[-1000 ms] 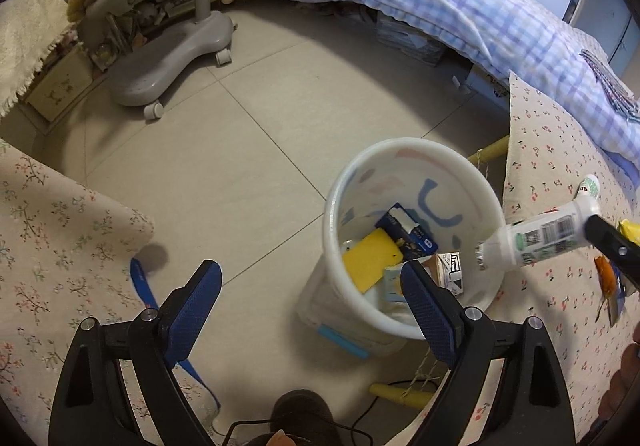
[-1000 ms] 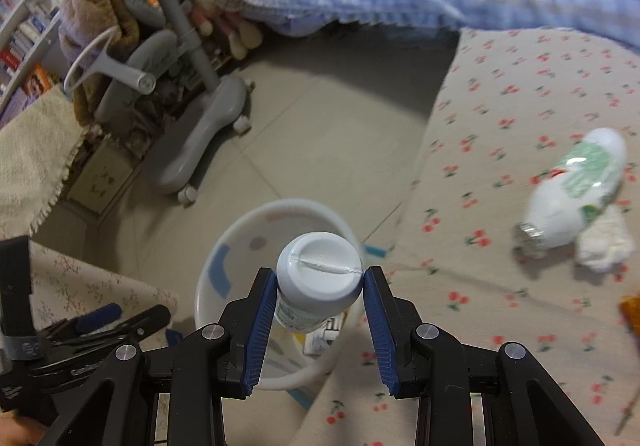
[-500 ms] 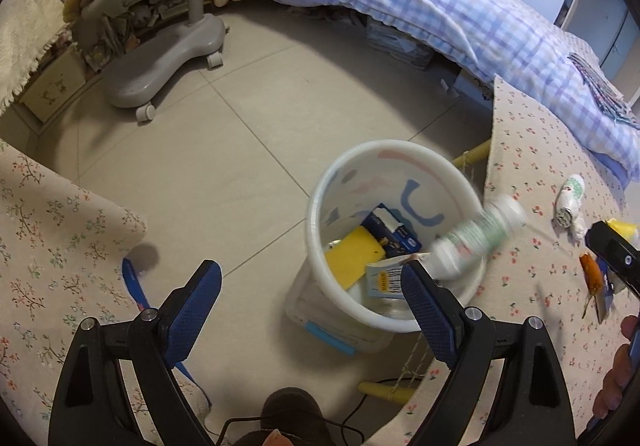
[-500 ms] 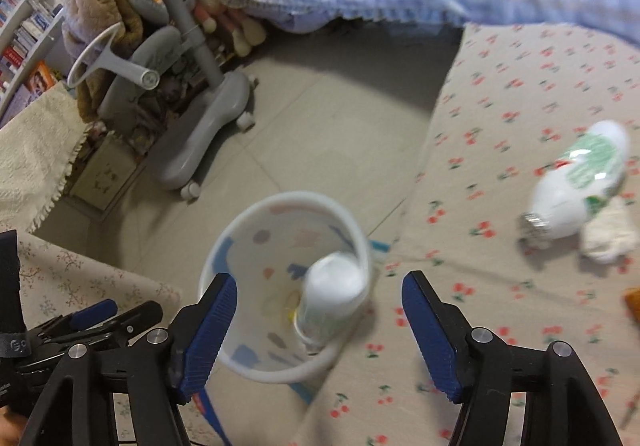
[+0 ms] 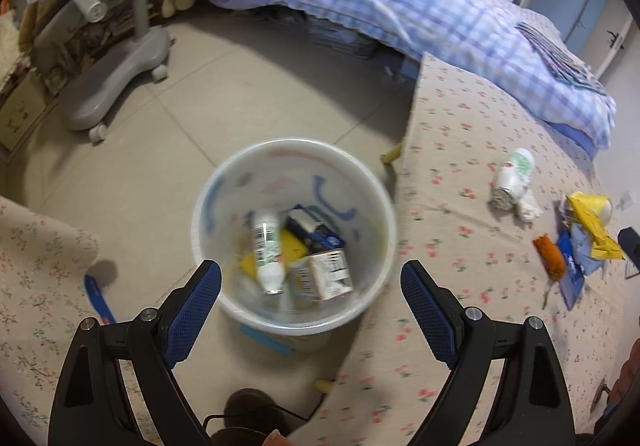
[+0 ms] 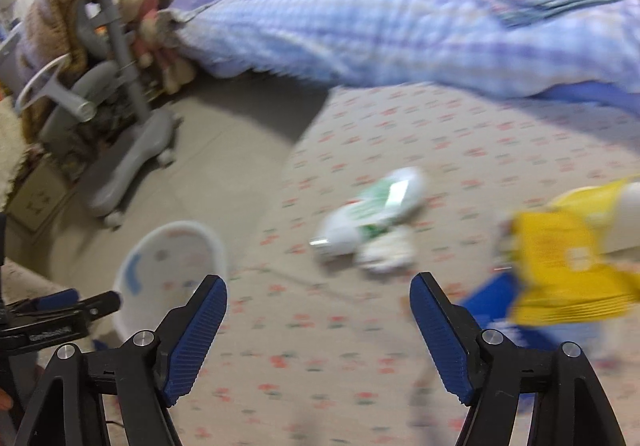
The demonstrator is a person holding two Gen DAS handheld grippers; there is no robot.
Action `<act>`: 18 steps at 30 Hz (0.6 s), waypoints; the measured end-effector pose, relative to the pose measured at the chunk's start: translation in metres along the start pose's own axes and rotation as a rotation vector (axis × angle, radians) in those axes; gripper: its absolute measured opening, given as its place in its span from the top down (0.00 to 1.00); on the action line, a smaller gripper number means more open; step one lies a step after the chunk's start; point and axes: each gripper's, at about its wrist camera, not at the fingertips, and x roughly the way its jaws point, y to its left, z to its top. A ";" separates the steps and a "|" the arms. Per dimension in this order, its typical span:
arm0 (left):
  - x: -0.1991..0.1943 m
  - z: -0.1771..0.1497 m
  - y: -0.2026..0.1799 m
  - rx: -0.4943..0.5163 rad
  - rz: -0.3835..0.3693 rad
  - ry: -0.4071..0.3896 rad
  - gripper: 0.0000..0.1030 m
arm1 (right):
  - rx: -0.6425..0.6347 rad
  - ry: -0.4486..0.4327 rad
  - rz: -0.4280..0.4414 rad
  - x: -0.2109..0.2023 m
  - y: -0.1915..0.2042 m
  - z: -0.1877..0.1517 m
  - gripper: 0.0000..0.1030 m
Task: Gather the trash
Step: 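Grasp the white yogurt bottle with the left tool while the right tool grasps the yellow cup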
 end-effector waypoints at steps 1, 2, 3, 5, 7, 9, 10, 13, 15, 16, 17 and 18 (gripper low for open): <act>0.000 0.001 -0.008 0.009 -0.007 0.001 0.10 | 0.007 -0.011 -0.018 -0.006 -0.009 0.002 0.23; 0.001 0.002 -0.015 0.018 -0.016 0.003 0.10 | 0.020 -0.023 -0.035 -0.012 -0.021 0.003 0.23; 0.001 0.003 -0.020 0.025 -0.022 0.004 0.10 | 0.032 -0.030 -0.047 -0.016 -0.029 0.004 0.22; 0.001 0.006 -0.033 0.041 -0.035 0.002 0.10 | 0.071 -0.043 -0.076 -0.024 -0.050 0.008 0.22; 0.002 0.011 -0.047 0.056 -0.044 0.000 0.10 | 0.117 -0.052 -0.099 -0.032 -0.072 0.010 0.22; 0.005 0.016 -0.061 0.070 -0.052 0.000 0.10 | 0.154 -0.059 -0.123 -0.038 -0.089 0.012 0.22; 0.007 0.019 -0.069 0.080 -0.061 0.003 0.10 | 0.171 -0.063 -0.142 -0.041 -0.098 0.013 0.21; 0.017 0.027 -0.093 0.106 -0.090 0.010 0.10 | 0.213 -0.072 -0.196 -0.045 -0.123 0.016 0.20; 0.026 0.032 -0.107 0.118 -0.109 0.026 0.10 | 0.247 -0.077 -0.223 -0.047 -0.141 0.017 0.18; 0.031 0.036 -0.117 0.126 -0.119 0.033 0.10 | 0.266 -0.077 -0.232 -0.046 -0.149 0.017 0.17; 0.036 0.040 -0.126 0.135 -0.124 0.035 0.10 | 0.284 -0.075 -0.238 -0.045 -0.158 0.016 0.17; 0.040 0.043 -0.133 0.141 -0.124 0.035 0.10 | 0.309 -0.069 -0.245 -0.044 -0.167 0.015 0.17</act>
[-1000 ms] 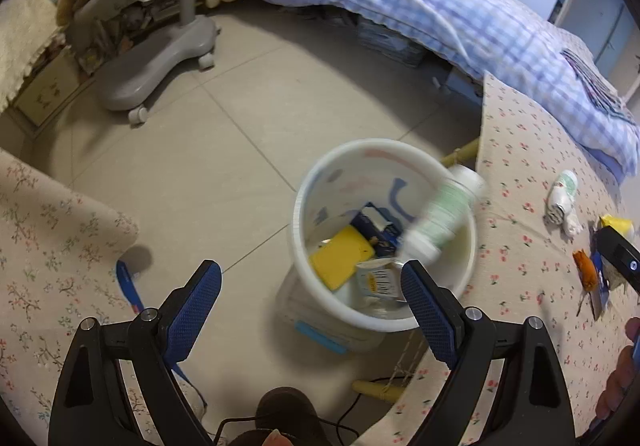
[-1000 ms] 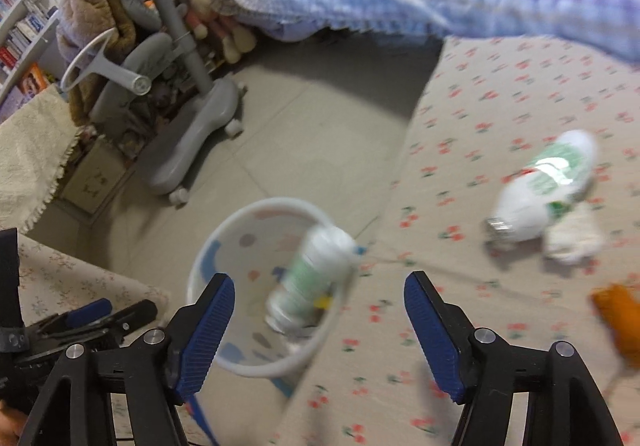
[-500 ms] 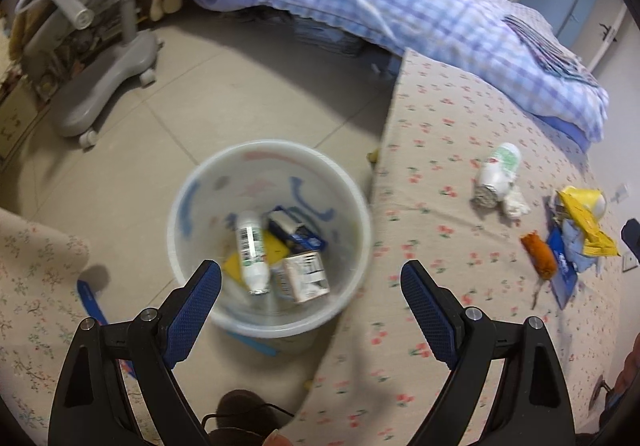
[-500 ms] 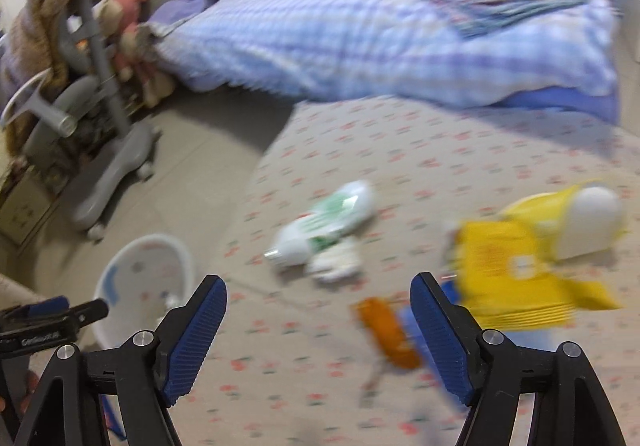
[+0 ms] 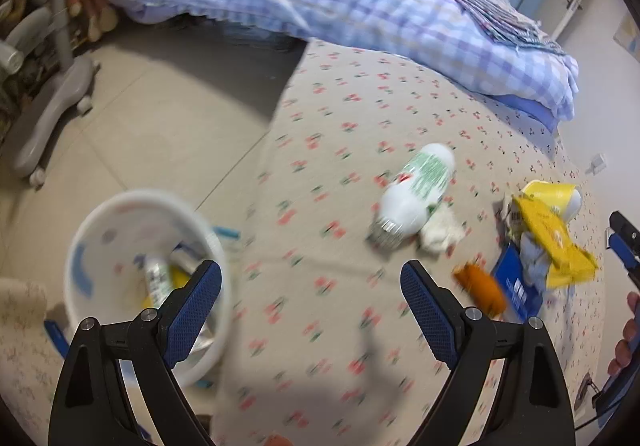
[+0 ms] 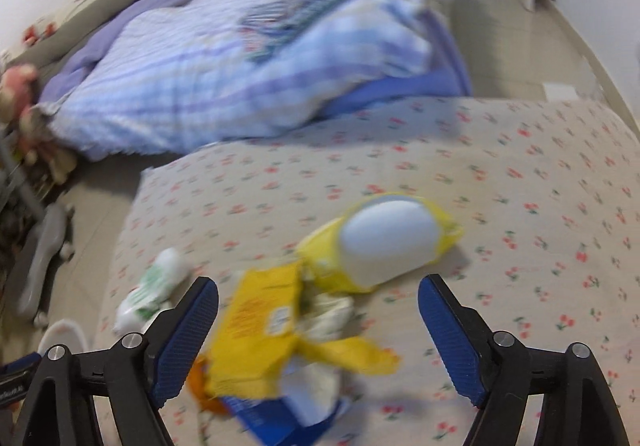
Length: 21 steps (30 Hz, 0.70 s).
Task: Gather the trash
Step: 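Grasp the white yogurt bottle with the left tool while the right tool grasps the yellow cup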
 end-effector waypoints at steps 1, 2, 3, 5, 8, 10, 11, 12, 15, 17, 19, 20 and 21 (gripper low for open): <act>0.006 0.006 -0.008 0.005 0.001 -0.002 0.10 | 0.025 0.009 -0.006 0.004 -0.008 0.002 0.17; 0.012 0.010 -0.014 0.009 -0.002 -0.004 0.10 | 0.051 0.018 -0.008 0.009 -0.016 0.004 0.16; 0.016 0.014 -0.020 0.011 -0.006 -0.005 0.10 | 0.088 0.030 -0.009 0.015 -0.026 0.006 0.11; 0.028 0.023 -0.032 0.019 -0.029 0.002 0.10 | 0.138 0.044 -0.013 0.024 -0.035 0.009 0.04; 0.043 0.031 -0.048 0.041 -0.066 0.007 0.10 | 0.229 0.061 0.000 0.038 -0.052 0.013 0.04; 0.054 0.035 -0.057 0.061 -0.079 0.009 0.10 | 0.291 0.084 0.019 0.049 -0.059 0.014 0.03; 0.059 0.037 -0.061 0.068 -0.084 0.011 0.10 | 0.319 0.091 0.029 0.055 -0.063 0.015 0.03; 0.063 0.038 -0.064 0.071 -0.092 0.013 0.11 | 0.341 0.094 0.036 0.059 -0.065 0.015 0.03; 0.075 0.042 -0.067 0.077 -0.116 0.026 0.17 | 0.400 0.111 0.061 0.076 -0.070 0.014 0.03; 0.082 0.044 -0.070 0.081 -0.137 0.036 0.22 | 0.431 0.126 0.080 0.086 -0.071 0.013 0.03; 0.086 0.046 -0.072 0.087 -0.147 0.034 0.24 | 0.454 0.141 0.096 0.097 -0.072 0.013 0.03; 0.087 0.047 -0.074 0.091 -0.149 0.025 0.26 | 0.460 0.143 0.099 0.101 -0.073 0.013 0.03; 0.088 0.047 -0.075 0.091 -0.150 0.026 0.31 | 0.464 0.144 0.098 0.105 -0.073 0.013 0.03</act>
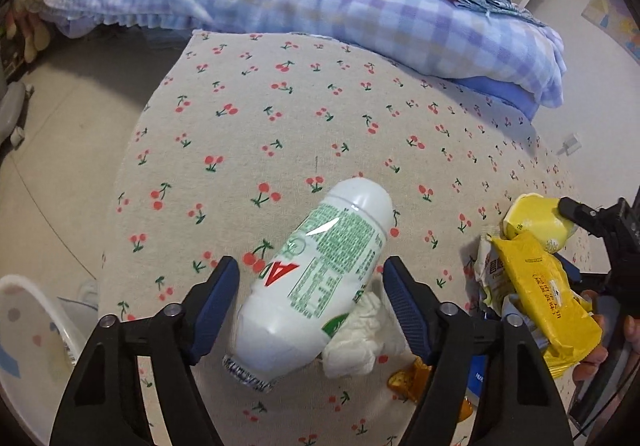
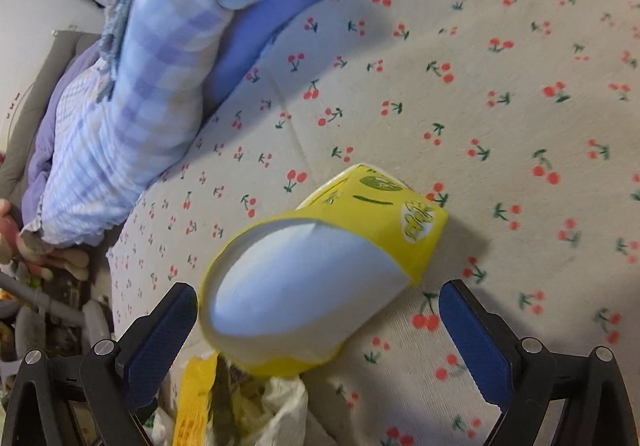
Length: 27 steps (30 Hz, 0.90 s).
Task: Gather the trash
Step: 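Grasp the white yogurt bottle with the left tool while the right tool grasps the yellow cup, then carry the yogurt bottle to the wastebasket and open the left tool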
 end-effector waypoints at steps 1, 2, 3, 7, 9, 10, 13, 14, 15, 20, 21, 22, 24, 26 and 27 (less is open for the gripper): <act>0.000 0.000 -0.001 -0.002 -0.004 0.005 0.35 | 0.004 0.002 -0.004 0.005 -0.001 0.001 0.03; 0.000 0.000 -0.002 -0.003 -0.007 0.006 0.36 | 0.010 0.005 -0.006 0.008 -0.002 0.001 0.03; 0.000 -0.001 -0.004 -0.002 -0.010 0.009 0.37 | 0.016 -0.001 -0.001 0.010 -0.004 0.001 0.03; -0.002 -0.004 -0.011 0.001 -0.019 0.036 0.49 | -0.016 -0.014 0.004 0.009 -0.002 0.002 0.14; -0.004 -0.005 -0.013 -0.012 -0.011 0.036 0.50 | -0.017 -0.005 0.026 0.007 -0.003 0.001 0.14; -0.005 -0.006 -0.012 -0.024 -0.009 0.037 0.50 | -0.016 0.002 0.021 0.006 -0.004 0.000 0.14; -0.012 -0.009 -0.010 -0.061 -0.040 0.036 0.51 | -0.026 0.003 0.000 -0.004 -0.006 -0.001 0.14; -0.016 -0.010 -0.010 -0.063 -0.046 0.031 0.51 | -0.030 0.003 -0.003 -0.010 -0.006 -0.001 0.14; -0.020 -0.012 -0.011 -0.061 -0.049 0.025 0.51 | -0.033 0.002 -0.001 -0.014 -0.006 -0.001 0.14; -0.042 -0.021 -0.018 -0.047 -0.058 -0.003 0.51 | -0.081 -0.027 -0.003 -0.048 0.000 -0.002 0.14; -0.045 -0.023 -0.020 -0.043 -0.055 -0.006 0.51 | -0.092 -0.035 -0.004 -0.057 0.002 -0.003 0.14; -0.049 -0.026 -0.021 -0.039 -0.045 -0.010 0.51 | -0.100 -0.041 -0.001 -0.064 0.004 -0.004 0.14; -0.055 -0.031 -0.022 -0.037 -0.043 -0.009 0.52 | -0.122 -0.052 0.007 -0.076 0.007 -0.008 0.14; -0.060 -0.038 -0.023 -0.039 -0.052 -0.001 0.52 | -0.157 -0.058 0.002 -0.089 0.013 -0.014 0.14; -0.064 -0.041 -0.024 -0.041 -0.056 0.001 0.52 | -0.171 -0.061 0.001 -0.094 0.015 -0.018 0.14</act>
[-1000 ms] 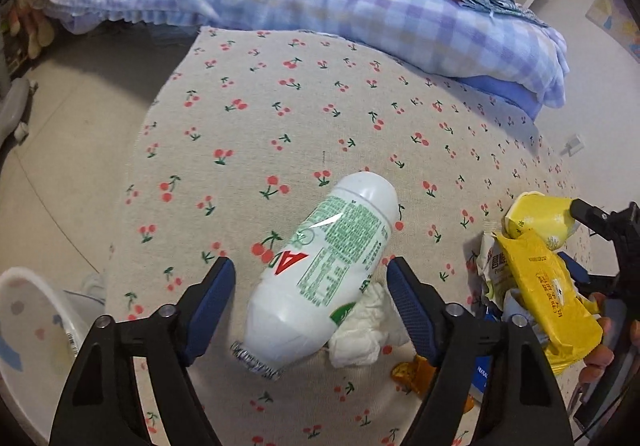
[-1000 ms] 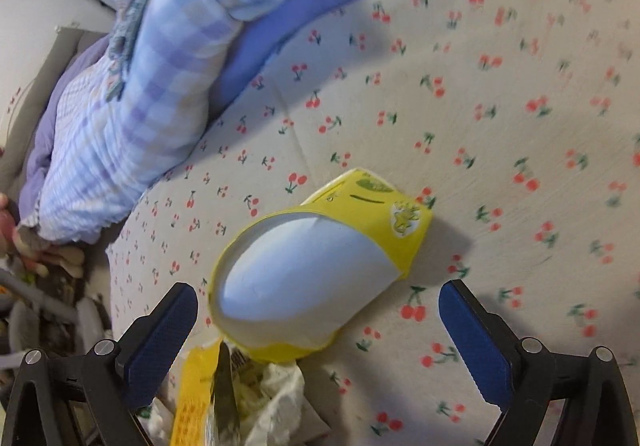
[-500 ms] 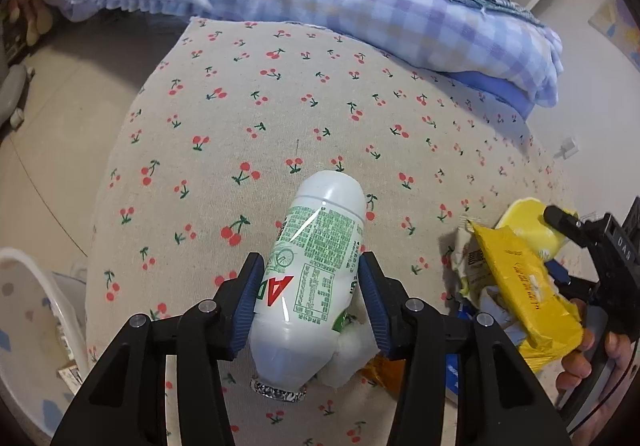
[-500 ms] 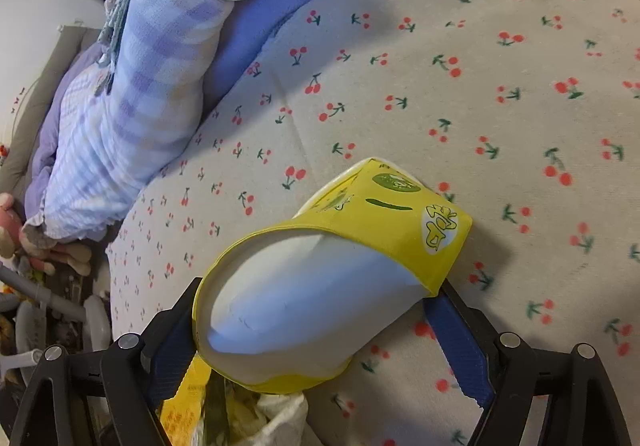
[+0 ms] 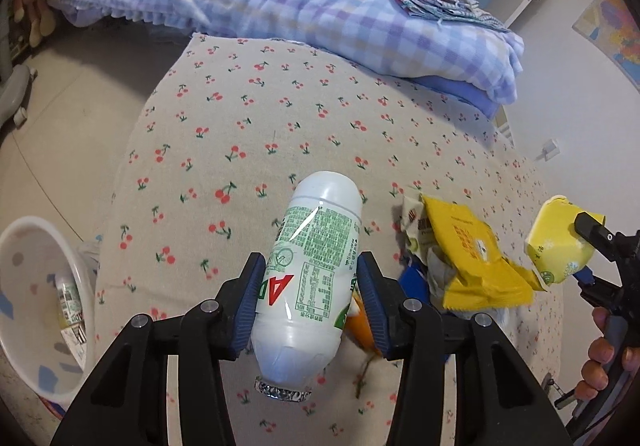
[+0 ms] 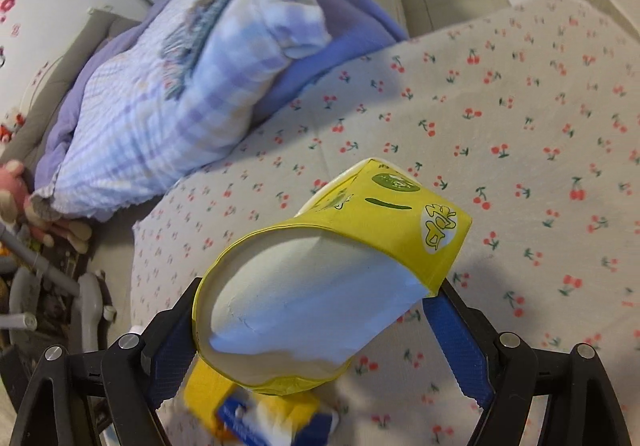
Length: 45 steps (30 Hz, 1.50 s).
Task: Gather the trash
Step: 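Carry the yogurt bottle to the wastebasket and open the left tool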
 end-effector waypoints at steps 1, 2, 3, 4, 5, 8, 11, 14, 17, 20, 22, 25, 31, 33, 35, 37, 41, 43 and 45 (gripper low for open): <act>-0.003 -0.003 -0.001 -0.001 -0.004 0.001 0.52 | -0.013 -0.001 0.000 -0.005 0.002 -0.003 0.14; -0.006 -0.007 -0.002 -0.001 -0.008 0.002 0.52 | -0.027 0.002 0.001 -0.011 0.005 -0.007 0.14; -0.008 -0.010 -0.003 0.000 -0.010 0.003 0.52 | -0.033 0.005 0.004 -0.014 0.007 -0.010 0.14; -0.011 -0.015 -0.004 0.002 -0.011 0.005 0.52 | -0.043 0.008 0.012 -0.019 0.009 -0.014 0.14; -0.014 -0.019 -0.005 0.004 -0.012 0.008 0.52 | -0.054 0.011 0.020 -0.024 0.011 -0.018 0.14; -0.022 -0.031 -0.006 -0.003 -0.023 0.017 0.52 | -0.092 0.015 0.026 -0.037 0.017 -0.030 0.14; -0.031 -0.041 -0.006 -0.015 -0.048 0.021 0.52 | -0.125 0.015 0.044 -0.051 0.024 -0.040 0.14; -0.041 -0.049 -0.007 -0.011 -0.054 0.012 0.52 | -0.149 0.015 0.072 -0.062 0.030 -0.049 0.14; -0.053 -0.055 -0.004 -0.007 -0.055 -0.004 0.52 | -0.180 0.024 0.095 -0.068 0.037 -0.057 0.14; -0.064 -0.060 0.006 -0.013 -0.052 -0.021 0.53 | -0.210 0.041 0.114 -0.069 0.047 -0.065 0.14; -0.069 -0.061 0.014 -0.019 -0.042 -0.030 0.53 | -0.230 0.057 0.122 -0.065 0.053 -0.071 0.14; -0.076 -0.063 0.034 -0.040 -0.015 -0.039 0.53 | -0.260 0.087 0.129 -0.055 0.063 -0.080 0.14; -0.087 -0.064 0.084 -0.111 0.045 -0.049 0.53 | -0.340 0.146 0.146 -0.031 0.096 -0.098 0.14; -0.091 -0.067 0.101 -0.135 0.067 -0.055 0.53 | -0.362 0.167 0.151 -0.021 0.108 -0.105 0.14; -0.095 -0.069 0.119 -0.159 0.086 -0.057 0.53 | -0.380 0.189 0.152 -0.010 0.120 -0.112 0.14; -0.097 -0.072 0.138 -0.186 0.111 -0.058 0.53 | -0.396 0.216 0.155 0.003 0.132 -0.119 0.14; -0.099 -0.078 0.175 -0.234 0.158 -0.044 0.53 | -0.430 0.262 0.159 0.026 0.155 -0.135 0.14; -0.099 -0.080 0.191 -0.261 0.178 -0.037 0.53 | -0.445 0.274 0.161 0.034 0.164 -0.140 0.14; -0.098 -0.081 0.207 -0.297 0.191 -0.028 0.53 | -0.462 0.283 0.167 0.042 0.175 -0.147 0.14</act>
